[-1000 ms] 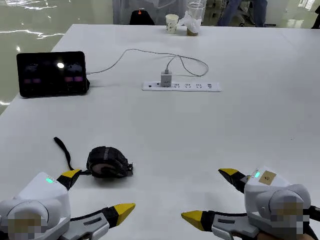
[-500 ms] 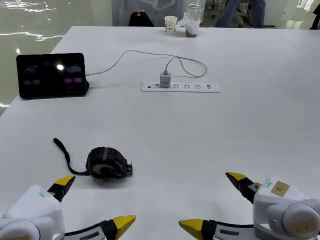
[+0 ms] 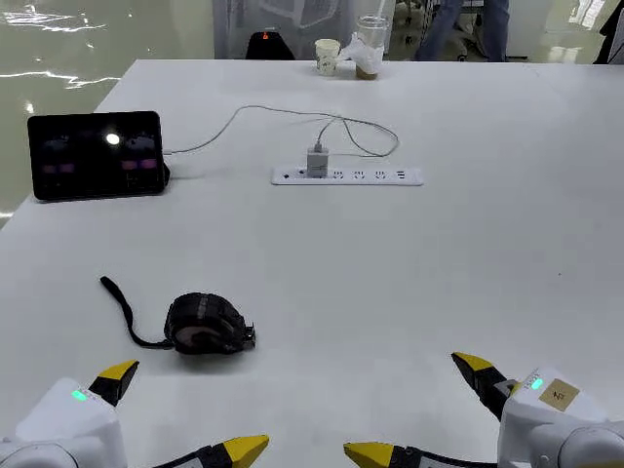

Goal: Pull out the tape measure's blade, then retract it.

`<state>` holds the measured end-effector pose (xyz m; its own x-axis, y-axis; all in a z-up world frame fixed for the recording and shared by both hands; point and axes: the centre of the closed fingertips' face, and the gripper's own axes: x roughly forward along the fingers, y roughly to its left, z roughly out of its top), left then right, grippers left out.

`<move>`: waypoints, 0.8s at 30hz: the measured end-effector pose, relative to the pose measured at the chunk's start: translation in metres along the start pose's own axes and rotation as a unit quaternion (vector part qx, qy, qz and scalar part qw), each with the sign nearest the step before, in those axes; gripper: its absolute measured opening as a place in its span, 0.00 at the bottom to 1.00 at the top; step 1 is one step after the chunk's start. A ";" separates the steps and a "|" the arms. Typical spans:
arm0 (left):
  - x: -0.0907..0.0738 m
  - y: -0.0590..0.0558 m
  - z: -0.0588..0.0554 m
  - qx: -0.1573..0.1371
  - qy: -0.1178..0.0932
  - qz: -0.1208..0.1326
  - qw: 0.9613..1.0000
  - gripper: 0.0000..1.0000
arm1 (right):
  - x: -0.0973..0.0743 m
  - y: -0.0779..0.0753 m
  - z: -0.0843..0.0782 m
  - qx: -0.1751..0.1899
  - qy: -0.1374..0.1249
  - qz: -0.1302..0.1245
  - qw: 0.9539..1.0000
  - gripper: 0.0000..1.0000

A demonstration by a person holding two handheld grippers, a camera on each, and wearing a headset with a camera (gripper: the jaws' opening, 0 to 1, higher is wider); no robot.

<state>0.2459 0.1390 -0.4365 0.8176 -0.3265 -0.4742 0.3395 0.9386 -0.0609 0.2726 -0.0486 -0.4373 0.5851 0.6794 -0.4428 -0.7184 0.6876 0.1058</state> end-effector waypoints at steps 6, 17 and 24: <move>-0.001 -0.003 -0.002 -0.004 -0.001 0.002 1.000 0.97 | -0.002 -0.002 0.001 0.001 -0.003 -0.009 1.000 0.99; -0.003 0.000 0.005 -0.008 -0.012 0.008 1.000 0.97 | -0.006 -0.004 0.000 0.000 -0.003 -0.015 1.000 0.99; -0.004 0.001 0.002 -0.011 -0.011 0.007 1.000 0.96 | -0.009 -0.006 0.000 0.001 -0.004 -0.017 1.000 0.99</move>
<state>0.2441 0.1407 -0.4329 0.8322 -0.3149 -0.4564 0.3174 0.9454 -0.0737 0.2715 -0.0587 -0.4340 0.6124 0.6569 -0.4397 -0.6970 0.7112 0.0918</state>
